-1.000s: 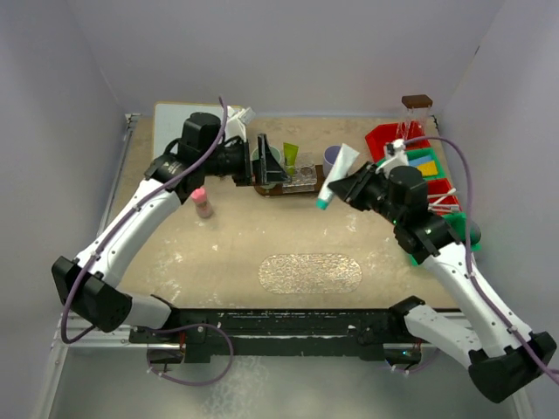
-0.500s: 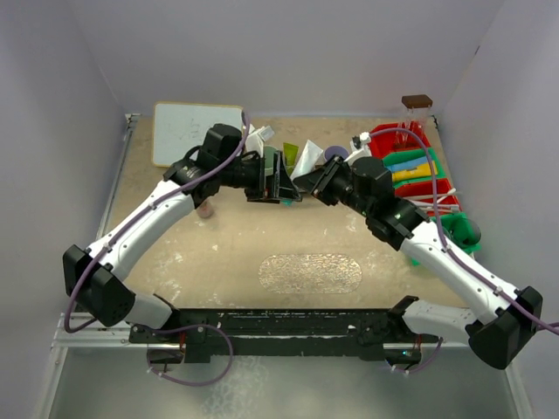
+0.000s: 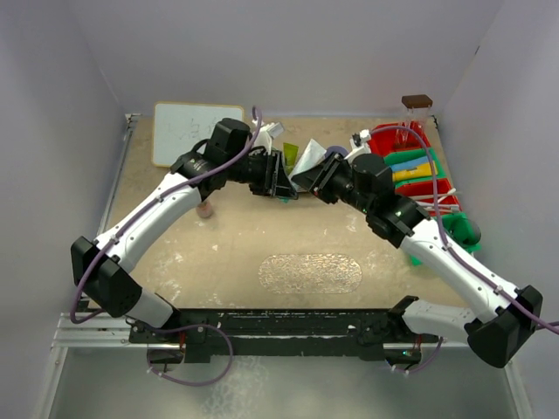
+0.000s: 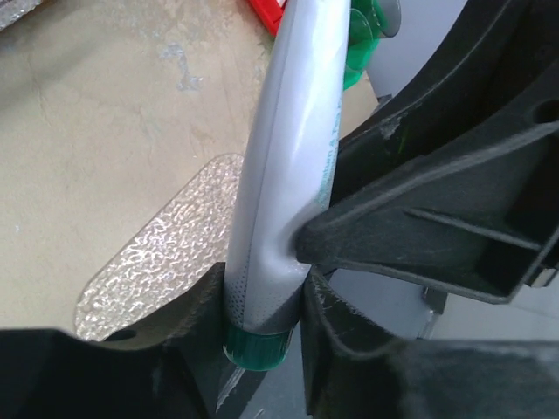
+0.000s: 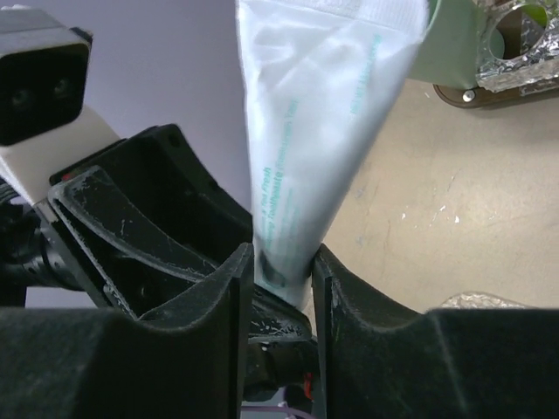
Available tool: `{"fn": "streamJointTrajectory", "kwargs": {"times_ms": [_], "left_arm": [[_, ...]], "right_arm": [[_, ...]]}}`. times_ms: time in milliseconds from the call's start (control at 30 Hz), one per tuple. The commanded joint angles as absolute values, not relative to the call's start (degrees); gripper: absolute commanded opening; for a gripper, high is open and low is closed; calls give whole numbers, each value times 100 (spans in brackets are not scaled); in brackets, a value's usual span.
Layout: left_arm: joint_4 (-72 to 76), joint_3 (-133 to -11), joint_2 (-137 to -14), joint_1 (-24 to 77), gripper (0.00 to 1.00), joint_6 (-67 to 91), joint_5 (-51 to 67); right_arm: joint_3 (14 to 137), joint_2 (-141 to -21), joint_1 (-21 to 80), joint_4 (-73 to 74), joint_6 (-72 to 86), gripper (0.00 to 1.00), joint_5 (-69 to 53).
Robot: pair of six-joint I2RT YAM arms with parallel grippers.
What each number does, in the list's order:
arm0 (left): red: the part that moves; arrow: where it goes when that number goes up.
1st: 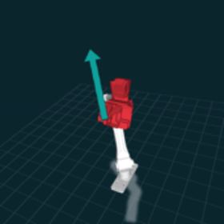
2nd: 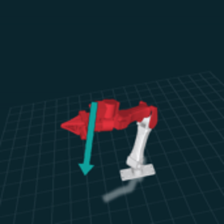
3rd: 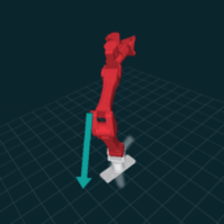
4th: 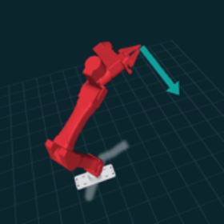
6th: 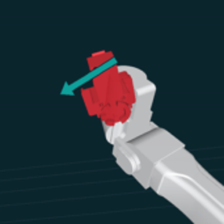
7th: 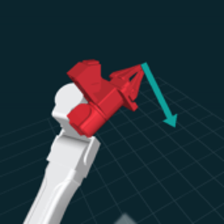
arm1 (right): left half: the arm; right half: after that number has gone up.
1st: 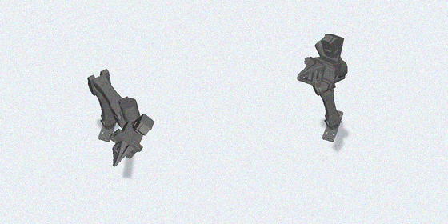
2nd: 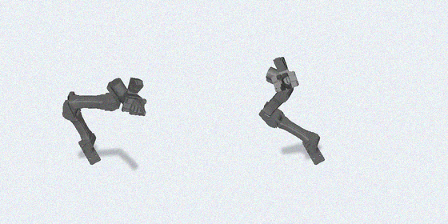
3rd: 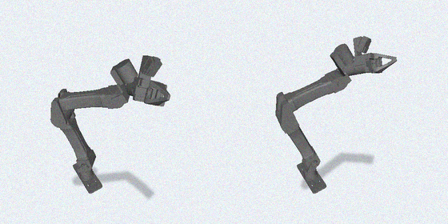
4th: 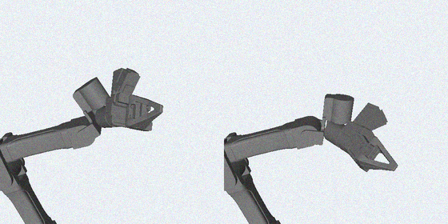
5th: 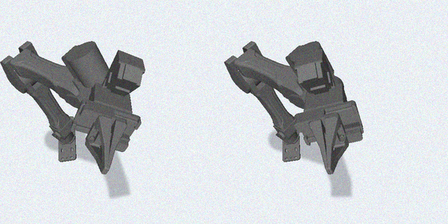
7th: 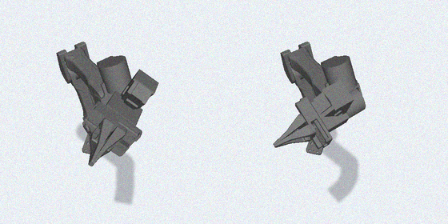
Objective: Prepare toiletry sets of a toothbrush and toothpaste on the tray
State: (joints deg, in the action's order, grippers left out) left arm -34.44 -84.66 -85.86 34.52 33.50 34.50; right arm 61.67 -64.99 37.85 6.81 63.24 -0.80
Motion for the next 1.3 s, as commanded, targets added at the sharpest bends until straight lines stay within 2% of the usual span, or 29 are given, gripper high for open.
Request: {"fn": "streamJointTrajectory", "kwargs": {"times_ms": [0,133,233,300,367,433,500,633,800,867,967,1233,1267], "left_arm": [[-3128,-8590,-8492,3434,18,2900,3706],[-3122,-8428,-8228,3434,8,2735,3803],[-2986,-8241,-8002,3429,8,2620,4058],[-2906,-8149,-7852,3433,8,2558,4251],[-2801,-8052,-7693,3423,8,2532,4474],[-2718,-7976,-7608,3432,8,2518,4661],[-2635,-7910,-7564,3433,8,2533,4887],[-2414,-7840,-7489,3428,8,2595,5275],[-2213,-7788,-7421,3428,7,2737,5620],[-2223,-7779,-7402,3427,7,2751,5683],[-2239,-7735,-7363,3428,7,2765,5708],[-2268,-7704,-7320,3428,6,2792,5708],[-2283,-7707,-7313,3428,7,2795,5695]], "right_arm": [[6691,-6339,3816,693,5724,42,-512],[7022,-6068,3639,1572,4708,69,-521],[7535,-5949,3284,2539,3460,78,-809],[7976,-6057,2684,3279,2983,79,-1536],[8275,-6214,1785,3603,2594,76,-2892],[8543,-6371,1410,3600,2271,76,-4255],[8910,-6613,1292,3789,2117,76,-5021],[9251,-7024,1232,3894,2083,69,-5763],[8531,-6940,1221,1589,3625,62,-6557],[8421,-7002,1222,1117,3986,57,-6742],[8476,-7115,1222,1185,3916,51,-6846],[8186,-7131,1222,805,4226,14,-7193],[8168,-7121,1222,800,4212,6,-7151]]}}
